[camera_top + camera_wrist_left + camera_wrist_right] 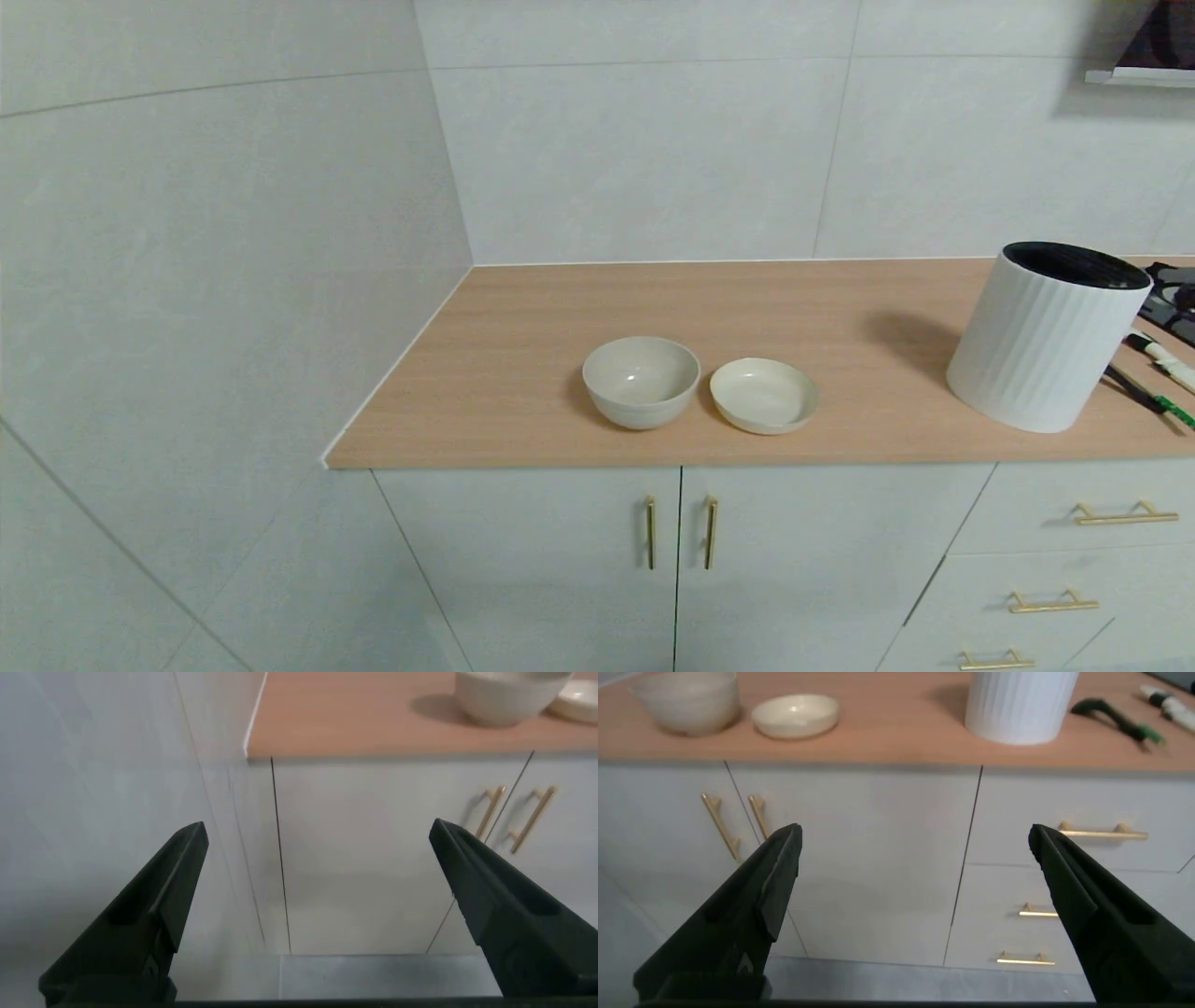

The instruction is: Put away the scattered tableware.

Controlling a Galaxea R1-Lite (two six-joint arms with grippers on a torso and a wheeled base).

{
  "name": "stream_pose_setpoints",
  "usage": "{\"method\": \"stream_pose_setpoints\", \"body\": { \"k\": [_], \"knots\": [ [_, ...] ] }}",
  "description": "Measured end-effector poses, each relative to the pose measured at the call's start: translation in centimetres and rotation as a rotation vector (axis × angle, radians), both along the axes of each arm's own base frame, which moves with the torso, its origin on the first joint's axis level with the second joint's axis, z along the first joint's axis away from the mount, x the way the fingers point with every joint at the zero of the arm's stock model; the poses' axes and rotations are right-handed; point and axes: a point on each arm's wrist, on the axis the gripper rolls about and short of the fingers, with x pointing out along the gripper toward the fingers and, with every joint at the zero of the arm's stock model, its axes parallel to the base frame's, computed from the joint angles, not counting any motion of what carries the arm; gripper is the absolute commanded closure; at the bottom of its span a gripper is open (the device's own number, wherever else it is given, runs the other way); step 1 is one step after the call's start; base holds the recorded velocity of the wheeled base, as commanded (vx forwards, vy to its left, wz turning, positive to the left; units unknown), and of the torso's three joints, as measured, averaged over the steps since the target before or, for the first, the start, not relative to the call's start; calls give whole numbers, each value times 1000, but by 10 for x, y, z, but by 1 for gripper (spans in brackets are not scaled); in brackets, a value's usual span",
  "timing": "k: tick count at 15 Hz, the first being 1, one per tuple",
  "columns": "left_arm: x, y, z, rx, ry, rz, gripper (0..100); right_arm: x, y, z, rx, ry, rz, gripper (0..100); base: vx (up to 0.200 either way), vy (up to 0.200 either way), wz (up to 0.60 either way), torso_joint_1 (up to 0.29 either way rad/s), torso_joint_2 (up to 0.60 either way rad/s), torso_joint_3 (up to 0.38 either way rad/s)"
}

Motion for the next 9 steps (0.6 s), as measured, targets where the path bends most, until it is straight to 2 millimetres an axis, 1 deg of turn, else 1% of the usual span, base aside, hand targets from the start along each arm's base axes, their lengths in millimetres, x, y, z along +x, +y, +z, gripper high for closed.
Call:
{"method": "stream_pose_setpoints", "body": {
  "k": [4, 7, 9],
  "knots": [
    [0, 0, 0, 4, 0, 0, 0, 0, 0, 0, 0, 0, 1, 0, 0, 0, 0, -228, 532, 310],
    [0, 0, 0, 5, 0, 0, 0, 0, 0, 0, 0, 0, 0, 0, 0, -200, 0, -212, 504, 292],
    [0, 0, 0, 2, 0, -1, 0, 0, 0, 0, 0, 0, 0, 0, 0, 0, 0, -193, 498, 291]
  ]
}}
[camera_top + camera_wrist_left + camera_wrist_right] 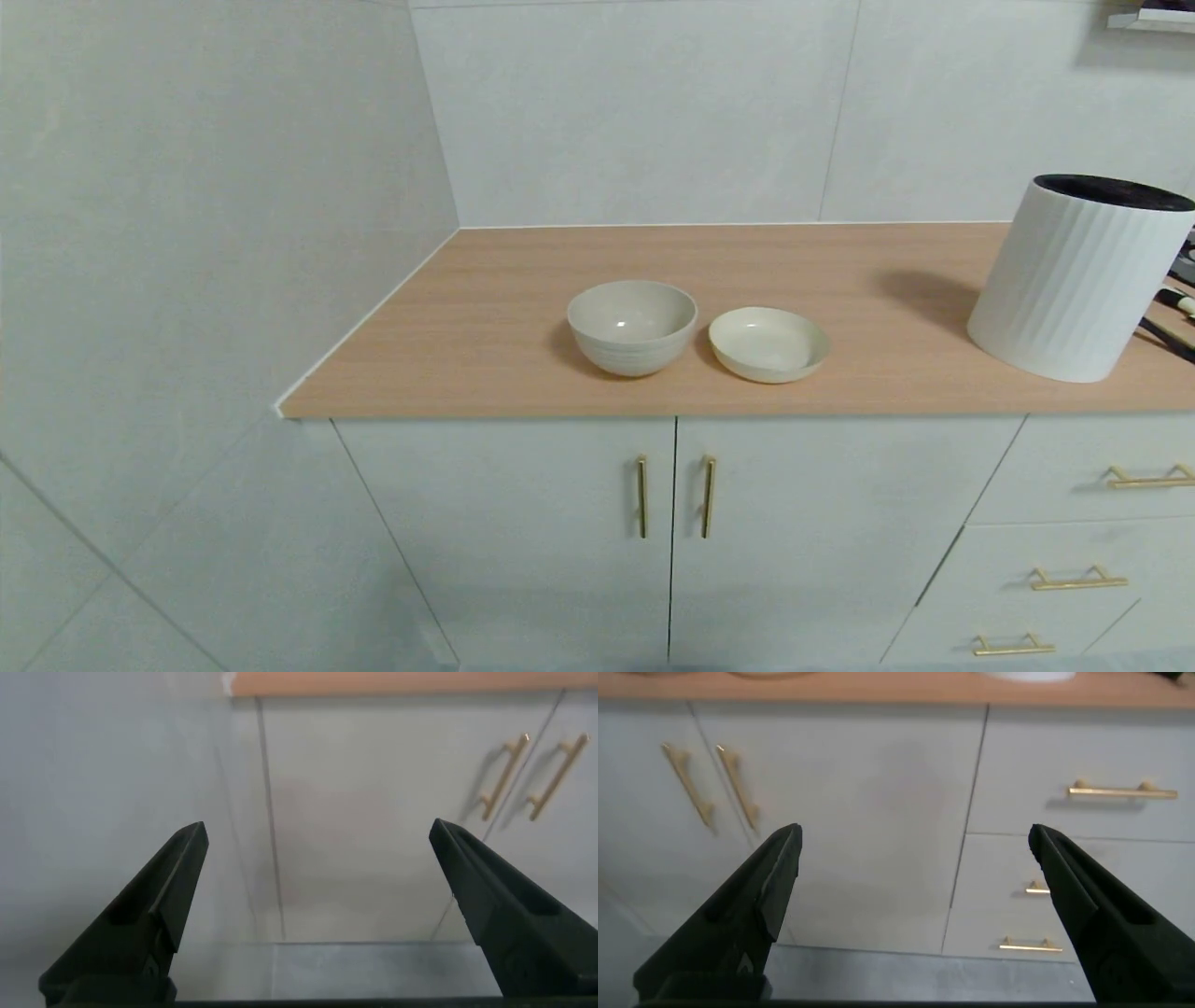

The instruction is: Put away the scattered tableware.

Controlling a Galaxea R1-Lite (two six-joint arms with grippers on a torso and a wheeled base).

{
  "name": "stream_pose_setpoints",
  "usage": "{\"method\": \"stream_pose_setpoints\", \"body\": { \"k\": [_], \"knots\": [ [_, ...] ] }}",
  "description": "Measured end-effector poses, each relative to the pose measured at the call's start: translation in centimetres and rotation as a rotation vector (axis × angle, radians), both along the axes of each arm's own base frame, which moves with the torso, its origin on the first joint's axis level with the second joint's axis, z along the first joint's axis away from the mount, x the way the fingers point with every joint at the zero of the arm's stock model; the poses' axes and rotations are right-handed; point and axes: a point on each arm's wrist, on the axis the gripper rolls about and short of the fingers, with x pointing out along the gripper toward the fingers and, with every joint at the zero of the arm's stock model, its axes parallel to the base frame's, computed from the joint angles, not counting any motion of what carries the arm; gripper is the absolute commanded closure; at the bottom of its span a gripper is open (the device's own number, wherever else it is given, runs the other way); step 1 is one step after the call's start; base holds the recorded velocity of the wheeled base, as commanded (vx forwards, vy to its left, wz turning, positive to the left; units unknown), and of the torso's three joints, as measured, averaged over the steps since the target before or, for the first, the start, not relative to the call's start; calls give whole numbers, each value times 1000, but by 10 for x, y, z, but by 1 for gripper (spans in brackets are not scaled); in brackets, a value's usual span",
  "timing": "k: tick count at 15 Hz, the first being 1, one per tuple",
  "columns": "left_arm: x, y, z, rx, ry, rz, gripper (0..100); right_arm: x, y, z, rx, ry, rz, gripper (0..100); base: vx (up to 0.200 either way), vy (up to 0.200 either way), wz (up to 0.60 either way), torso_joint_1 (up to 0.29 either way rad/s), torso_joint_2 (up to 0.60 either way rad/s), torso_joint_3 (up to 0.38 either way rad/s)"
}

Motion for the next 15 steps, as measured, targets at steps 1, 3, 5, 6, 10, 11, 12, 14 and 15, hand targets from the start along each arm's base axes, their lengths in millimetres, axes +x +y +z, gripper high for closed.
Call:
{"method": "stream_pose_setpoints", "body": {
  "k": [1, 3, 5, 6, 10, 11, 12, 14, 15],
  "knots": [
    [0, 0, 0, 0, 0, 3, 0, 0, 0, 0, 0, 0, 0, 0, 0, 0, 0, -203, 491, 290],
    [0, 0, 0, -1, 0, 0, 0, 0, 0, 0, 0, 0, 0, 0, 0, 0, 0, -183, 483, 286],
    [0, 0, 0, -1, 0, 1, 0, 0, 0, 0, 0, 0, 1, 0, 0, 0, 0, -176, 466, 290],
    [0, 0, 0, -1, 0, 1, 0, 0, 0, 0, 0, 0, 1, 0, 0, 0, 0, -159, 471, 295],
    [0, 0, 0, -2, 0, 1, 0, 0, 0, 0, 0, 0, 0, 0, 0, 0, 0, -149, 454, 311],
    [0, 0, 0, -3, 0, 0, 0, 0, 0, 0, 0, 0, 0, 0, 0, 0, 0, -119, 456, 344],
    [0, 0, 0, -2, 0, 1, 0, 0, 0, 0, 0, 0, 0, 0, 0, 0, 0, -115, 466, 325],
    [0, 0, 0, -2, 0, 1, 0, 0, 0, 0, -1, 0, 0, 0, 0, 0, 0, -73, 405, 310],
    [0, 0, 0, -2, 0, 1, 0, 0, 0, 0, 0, 0, 0, 0, 0, 0, 0, -32, 212, 159]
  ]
}}
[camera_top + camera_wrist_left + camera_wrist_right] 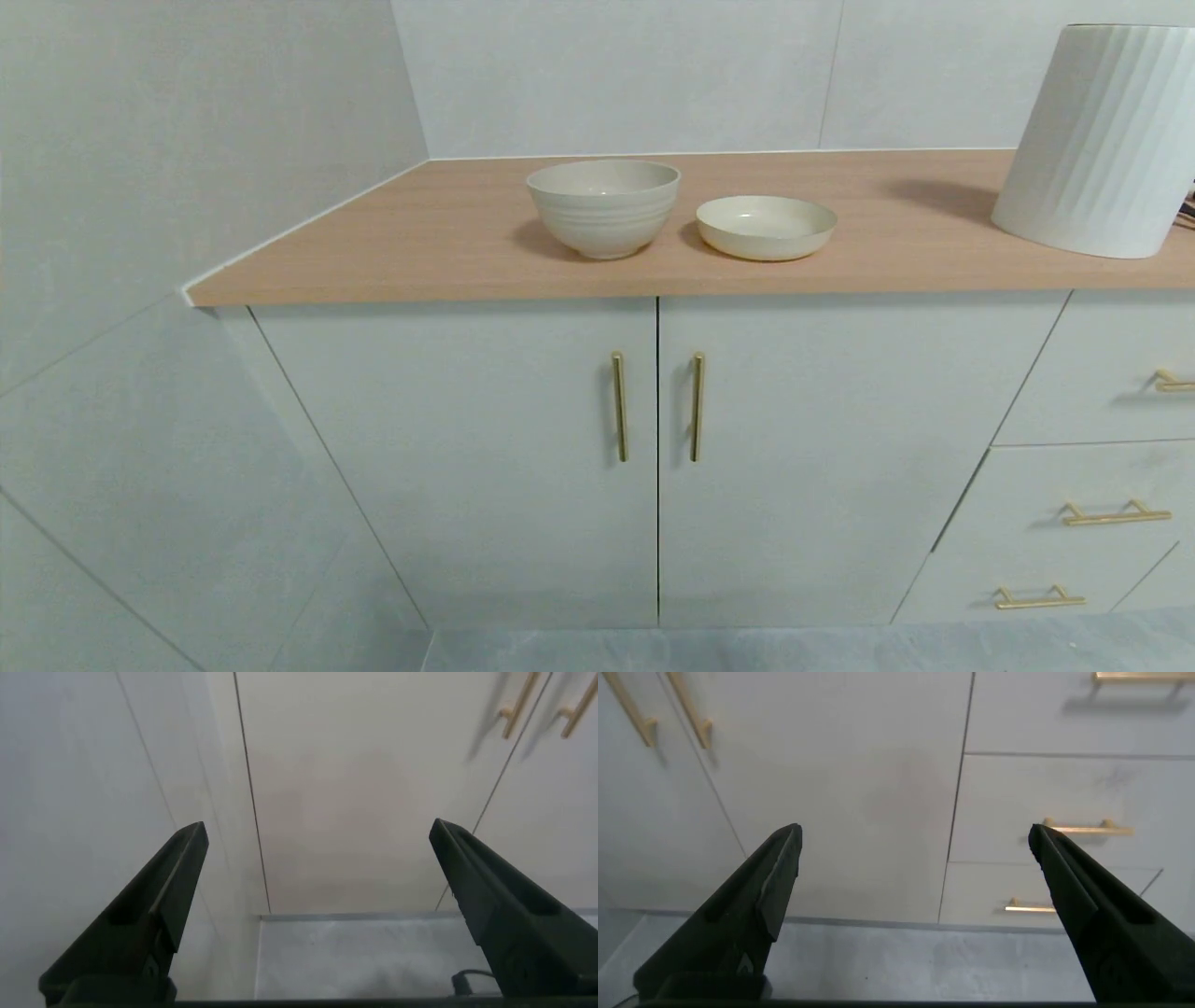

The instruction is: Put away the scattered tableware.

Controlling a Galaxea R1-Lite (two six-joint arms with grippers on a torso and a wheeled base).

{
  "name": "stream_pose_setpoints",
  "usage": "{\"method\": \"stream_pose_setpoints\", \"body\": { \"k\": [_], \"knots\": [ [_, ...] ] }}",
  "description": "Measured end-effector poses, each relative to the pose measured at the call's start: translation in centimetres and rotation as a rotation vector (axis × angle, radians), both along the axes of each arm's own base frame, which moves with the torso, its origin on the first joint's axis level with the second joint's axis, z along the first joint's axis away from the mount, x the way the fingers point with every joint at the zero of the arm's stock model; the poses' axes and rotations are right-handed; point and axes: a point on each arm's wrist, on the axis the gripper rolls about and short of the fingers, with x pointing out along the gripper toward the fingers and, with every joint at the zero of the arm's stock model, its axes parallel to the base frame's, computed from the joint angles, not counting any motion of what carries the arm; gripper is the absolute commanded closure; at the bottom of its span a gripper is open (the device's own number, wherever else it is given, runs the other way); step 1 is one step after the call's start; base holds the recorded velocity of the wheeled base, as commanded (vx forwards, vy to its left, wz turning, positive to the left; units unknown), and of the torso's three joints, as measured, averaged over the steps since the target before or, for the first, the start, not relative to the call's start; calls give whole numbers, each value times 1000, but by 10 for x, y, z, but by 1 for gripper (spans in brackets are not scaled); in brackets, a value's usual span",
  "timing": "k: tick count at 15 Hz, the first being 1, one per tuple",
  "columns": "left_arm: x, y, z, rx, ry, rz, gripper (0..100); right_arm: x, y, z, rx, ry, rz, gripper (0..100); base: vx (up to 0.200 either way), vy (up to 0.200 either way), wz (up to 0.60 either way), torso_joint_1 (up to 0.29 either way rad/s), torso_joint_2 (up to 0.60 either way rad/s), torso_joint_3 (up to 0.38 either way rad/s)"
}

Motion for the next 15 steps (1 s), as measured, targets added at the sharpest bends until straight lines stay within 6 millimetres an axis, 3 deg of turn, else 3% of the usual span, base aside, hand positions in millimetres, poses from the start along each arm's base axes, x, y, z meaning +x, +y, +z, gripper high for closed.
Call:
{"method": "stream_pose_setpoints", "body": {
  "k": [10, 13, 15],
  "knots": [
    [0, 0, 0, 2, 0, 1, 0, 0, 0, 0, 0, 0, 0, 0, 0, 0, 0, -8, 25, 15],
    [0, 0, 0, 2, 0, 0, 0, 0, 0, 0, 0, 0, 1, 0, 200, 0, 0, -1, 2, -6],
    [0, 0, 0, 1, 0, 0, 0, 0, 0, 0, 0, 0, 0, 0, 0, 0, 0, 0, 0, 0]
  ]
}}
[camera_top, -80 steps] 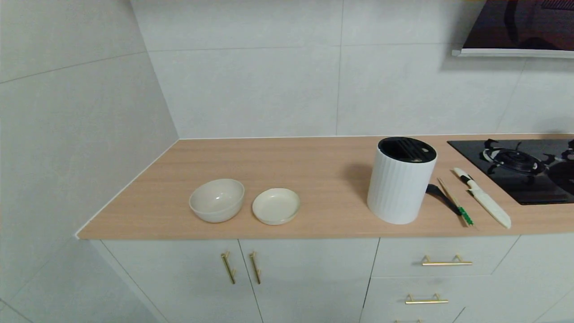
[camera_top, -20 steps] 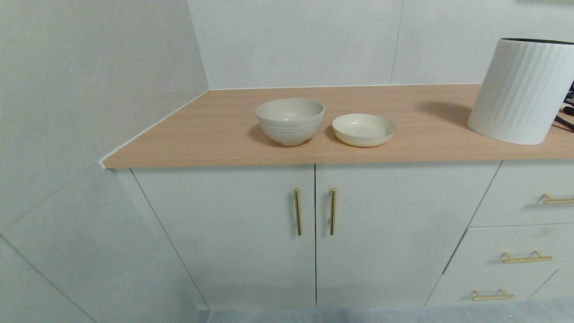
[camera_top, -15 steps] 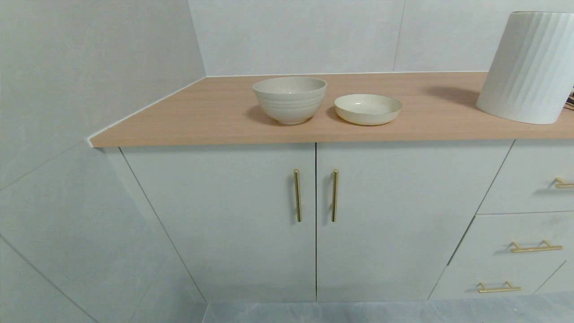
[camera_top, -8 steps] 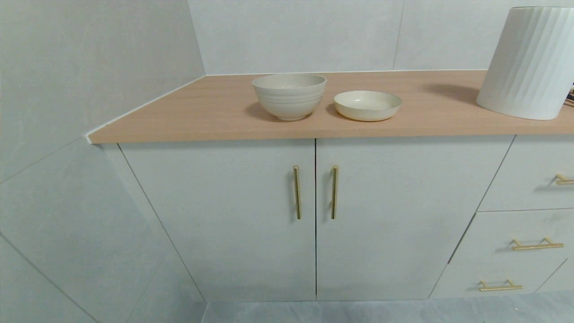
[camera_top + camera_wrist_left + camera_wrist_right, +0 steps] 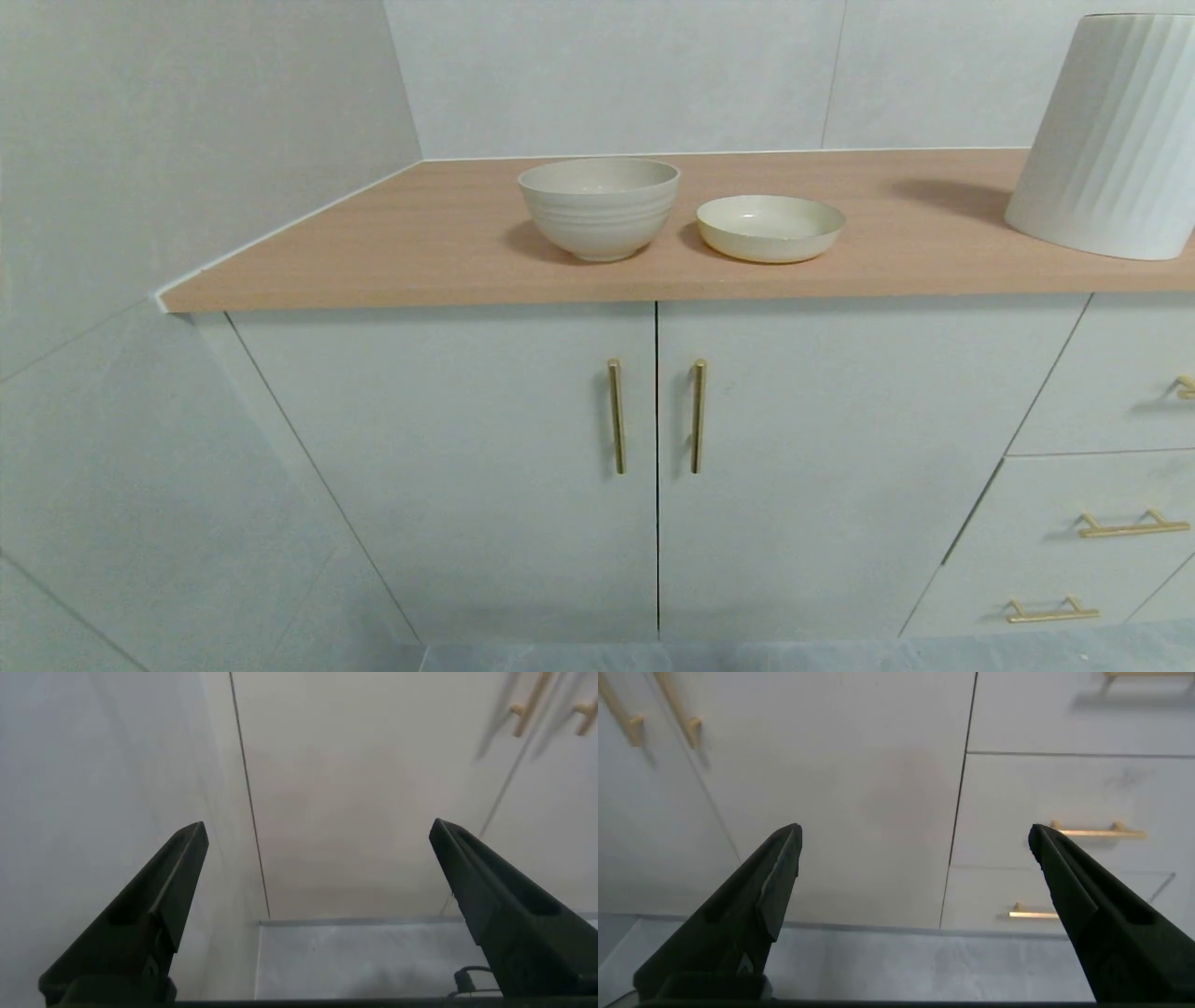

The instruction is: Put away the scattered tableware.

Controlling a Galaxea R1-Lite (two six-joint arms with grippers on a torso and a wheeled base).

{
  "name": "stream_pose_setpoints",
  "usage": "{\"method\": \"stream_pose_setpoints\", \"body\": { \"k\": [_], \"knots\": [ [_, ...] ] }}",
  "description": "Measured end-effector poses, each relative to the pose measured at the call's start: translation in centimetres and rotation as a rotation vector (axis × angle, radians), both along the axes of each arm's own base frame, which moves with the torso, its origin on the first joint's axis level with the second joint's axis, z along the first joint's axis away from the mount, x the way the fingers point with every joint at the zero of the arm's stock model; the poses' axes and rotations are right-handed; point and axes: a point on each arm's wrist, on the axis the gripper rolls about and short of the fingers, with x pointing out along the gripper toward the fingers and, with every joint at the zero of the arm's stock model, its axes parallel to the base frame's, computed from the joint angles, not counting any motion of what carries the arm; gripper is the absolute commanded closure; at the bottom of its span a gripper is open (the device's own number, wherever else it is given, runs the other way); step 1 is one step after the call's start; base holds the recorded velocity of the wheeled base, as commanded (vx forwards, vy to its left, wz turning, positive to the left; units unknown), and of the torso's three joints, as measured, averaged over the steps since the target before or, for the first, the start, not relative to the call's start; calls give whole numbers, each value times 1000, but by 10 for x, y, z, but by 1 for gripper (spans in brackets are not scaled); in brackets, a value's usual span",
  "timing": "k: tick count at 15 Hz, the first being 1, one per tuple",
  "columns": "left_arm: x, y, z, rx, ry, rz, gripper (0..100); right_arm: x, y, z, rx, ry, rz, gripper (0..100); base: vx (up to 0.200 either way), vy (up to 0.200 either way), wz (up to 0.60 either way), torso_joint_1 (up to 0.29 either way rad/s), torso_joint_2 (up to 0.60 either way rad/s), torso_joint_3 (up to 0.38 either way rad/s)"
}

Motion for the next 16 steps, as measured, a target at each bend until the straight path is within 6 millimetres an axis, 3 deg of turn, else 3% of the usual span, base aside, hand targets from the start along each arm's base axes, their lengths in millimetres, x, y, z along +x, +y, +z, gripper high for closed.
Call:
{"method": "stream_pose_setpoints", "body": {
  "k": [7, 11, 16],
  "knots": [
    [0, 0, 0, 1, 0, 0, 0, 0, 0, 1, -4, -6, 11, 0, 0, 0, 0, 0, 0, 0],
    [0, 0, 0, 2, 0, 0, 0, -8, 2, 41, 85, -71, 158, 0, 0, 0, 0, 0, 0, 0],
    [0, 0, 0, 2, 0, 0, 0, 31, 8, 69, 89, 222, 431, 0, 0, 0, 0, 0, 0, 0]
  ]
}}
